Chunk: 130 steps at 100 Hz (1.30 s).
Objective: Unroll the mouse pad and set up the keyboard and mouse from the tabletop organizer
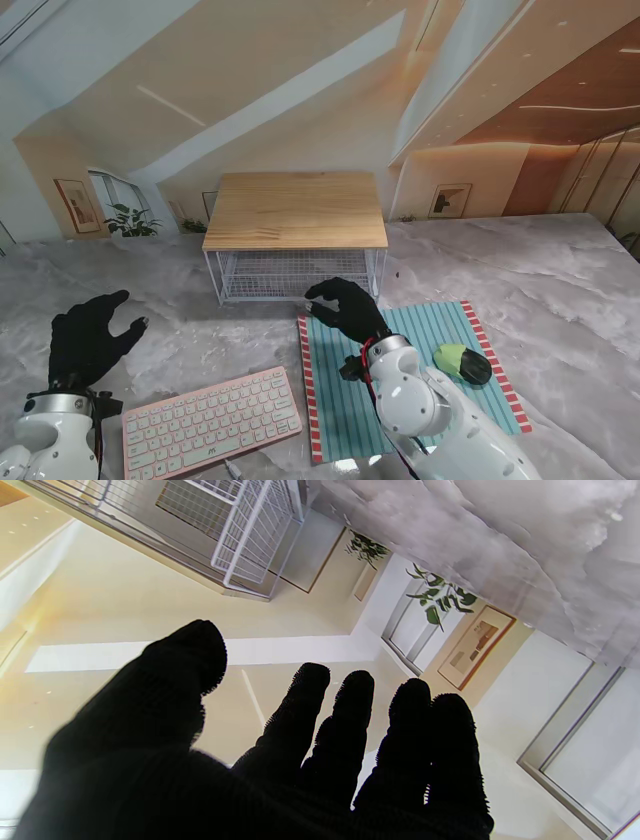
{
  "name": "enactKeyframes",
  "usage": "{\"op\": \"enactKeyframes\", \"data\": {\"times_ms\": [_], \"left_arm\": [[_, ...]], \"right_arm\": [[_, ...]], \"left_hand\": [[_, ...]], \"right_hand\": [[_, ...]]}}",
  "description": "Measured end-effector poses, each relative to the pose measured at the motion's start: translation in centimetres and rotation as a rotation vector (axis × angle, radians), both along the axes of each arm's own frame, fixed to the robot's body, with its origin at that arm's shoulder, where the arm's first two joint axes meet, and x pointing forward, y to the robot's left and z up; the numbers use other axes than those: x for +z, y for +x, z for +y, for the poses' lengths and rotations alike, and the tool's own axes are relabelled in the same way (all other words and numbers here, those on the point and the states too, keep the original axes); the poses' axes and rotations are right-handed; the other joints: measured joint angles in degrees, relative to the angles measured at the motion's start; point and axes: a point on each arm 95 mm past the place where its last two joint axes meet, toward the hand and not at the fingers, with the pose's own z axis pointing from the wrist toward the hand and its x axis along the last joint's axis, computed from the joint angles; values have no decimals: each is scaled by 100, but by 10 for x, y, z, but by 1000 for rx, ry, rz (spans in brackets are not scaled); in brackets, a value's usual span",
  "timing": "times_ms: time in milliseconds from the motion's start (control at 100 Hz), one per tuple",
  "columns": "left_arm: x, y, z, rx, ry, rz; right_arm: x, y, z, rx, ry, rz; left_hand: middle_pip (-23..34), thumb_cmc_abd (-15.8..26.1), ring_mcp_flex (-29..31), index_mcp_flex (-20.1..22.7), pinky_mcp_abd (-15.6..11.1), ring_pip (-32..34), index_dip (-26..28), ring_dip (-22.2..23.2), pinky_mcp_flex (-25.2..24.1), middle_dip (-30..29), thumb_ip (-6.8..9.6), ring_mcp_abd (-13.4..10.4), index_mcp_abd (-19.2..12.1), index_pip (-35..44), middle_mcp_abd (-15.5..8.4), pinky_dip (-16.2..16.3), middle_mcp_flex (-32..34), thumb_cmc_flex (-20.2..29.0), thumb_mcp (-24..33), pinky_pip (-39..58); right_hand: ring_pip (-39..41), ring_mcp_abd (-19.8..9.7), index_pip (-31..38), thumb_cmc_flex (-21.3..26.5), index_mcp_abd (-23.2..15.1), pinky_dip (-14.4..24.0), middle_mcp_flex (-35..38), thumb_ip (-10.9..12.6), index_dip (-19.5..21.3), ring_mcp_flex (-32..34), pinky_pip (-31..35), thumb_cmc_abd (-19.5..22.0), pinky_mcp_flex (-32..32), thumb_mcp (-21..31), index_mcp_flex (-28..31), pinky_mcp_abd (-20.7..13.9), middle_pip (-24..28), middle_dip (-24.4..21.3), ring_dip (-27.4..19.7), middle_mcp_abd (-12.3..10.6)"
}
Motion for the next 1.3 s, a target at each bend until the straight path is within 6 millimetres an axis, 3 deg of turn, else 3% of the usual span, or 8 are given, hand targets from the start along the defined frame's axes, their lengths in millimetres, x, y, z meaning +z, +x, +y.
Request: {"op": "enactKeyframes", "data": {"times_ms": [240, 590, 1300], "left_arm": [[-7, -1, -14, -67, -70, 10], [-25, -5, -33, -164, -160, 68], [-40, -11, -45, -234, -210, 123]], "right_arm": [[-8, -20, -18, -46, 0, 20], [-16, -42, -30, -105, -18, 44], [-15, -41, -31, -115, -36, 33]], "left_hand": [[-13, 0, 0, 1, -2, -45, 0, -56, 0, -2, 0, -6, -4, 0, 0, -2, 0, 0, 0, -5], [-128, 52, 0, 1, -136, -221, 0, -132, 0, -71, 0, -203, -133, -1, -84, -134, 0, 1, -107, -310], [-174, 111, 0, 9, -141, -347, 0, -190, 8, -125, 0, -218, -172, -72, -149, -194, 26, 1, -220, -406]], "right_hand": [[-23, 0, 71, -7, -178, -5, 0, 0, 2, 0, -131, 0, -197, -110, -206, 167, -88, 0, -3, -71], [-147, 1, 66, -255, -419, -5, -184, 13, 9, -255, -329, -25, -478, -480, -520, 292, -285, -90, -60, -136], [-134, 1, 64, -322, -466, 214, -223, 41, 17, -358, -469, -26, -525, -556, -544, 295, -334, -107, -62, -137]]}}
